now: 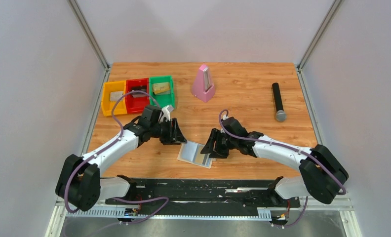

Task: Take the credit cards out of the card holder
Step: Place the credit card in the storage box.

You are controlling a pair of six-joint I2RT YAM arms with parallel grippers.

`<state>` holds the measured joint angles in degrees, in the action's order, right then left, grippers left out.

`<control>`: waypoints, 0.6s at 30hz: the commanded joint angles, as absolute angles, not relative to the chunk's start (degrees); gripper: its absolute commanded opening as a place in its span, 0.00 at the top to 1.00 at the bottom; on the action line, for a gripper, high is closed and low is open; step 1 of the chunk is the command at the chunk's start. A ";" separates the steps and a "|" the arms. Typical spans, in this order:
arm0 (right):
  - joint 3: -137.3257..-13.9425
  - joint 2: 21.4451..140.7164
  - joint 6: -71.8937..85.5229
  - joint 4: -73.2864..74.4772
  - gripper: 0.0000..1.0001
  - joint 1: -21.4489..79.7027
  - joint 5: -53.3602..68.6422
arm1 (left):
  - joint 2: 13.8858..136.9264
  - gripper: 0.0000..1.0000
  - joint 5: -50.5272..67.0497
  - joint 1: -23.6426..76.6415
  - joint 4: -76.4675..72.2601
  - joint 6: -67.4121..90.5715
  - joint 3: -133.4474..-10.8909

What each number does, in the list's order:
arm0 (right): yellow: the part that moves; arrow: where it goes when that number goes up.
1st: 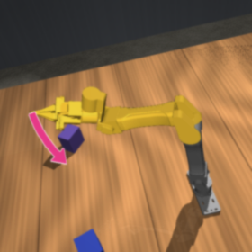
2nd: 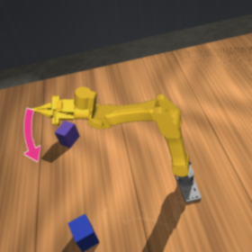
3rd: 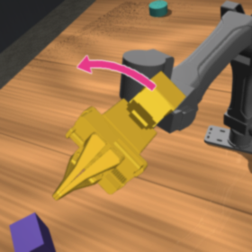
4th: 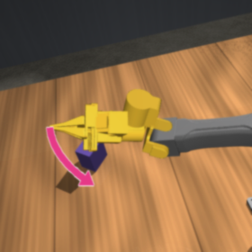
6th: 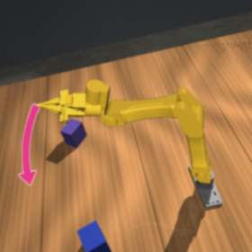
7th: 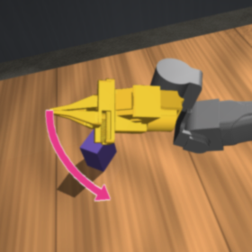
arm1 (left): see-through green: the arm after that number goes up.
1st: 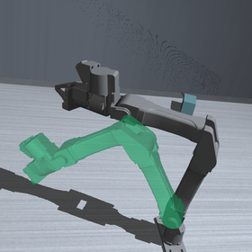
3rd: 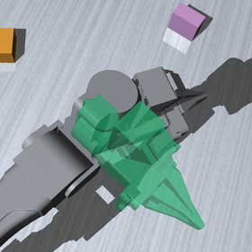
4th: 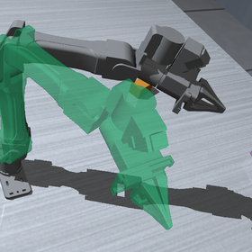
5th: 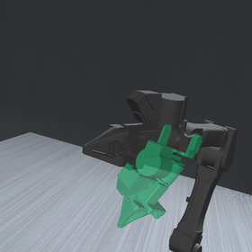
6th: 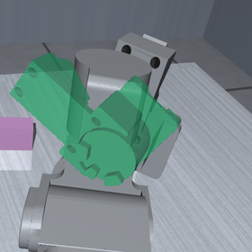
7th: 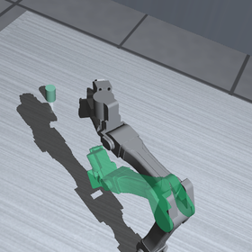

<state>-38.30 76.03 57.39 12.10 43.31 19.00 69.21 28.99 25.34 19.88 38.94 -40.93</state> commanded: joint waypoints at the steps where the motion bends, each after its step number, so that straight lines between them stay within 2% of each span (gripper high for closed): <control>1: -39.69 78.82 60.09 10.31 0.50 45.12 14.68 | 72.58 0.49 31.54 27.69 15.26 38.89 -39.93; 13: -36.87 84.61 60.60 3.80 0.55 45.30 13.71 | 80.51 0.52 28.11 28.48 12.44 35.59 -35.53; 18: -36.75 86.56 61.47 4.52 0.56 45.29 12.92 | 82.43 0.56 28.56 28.48 10.55 35.61 -33.81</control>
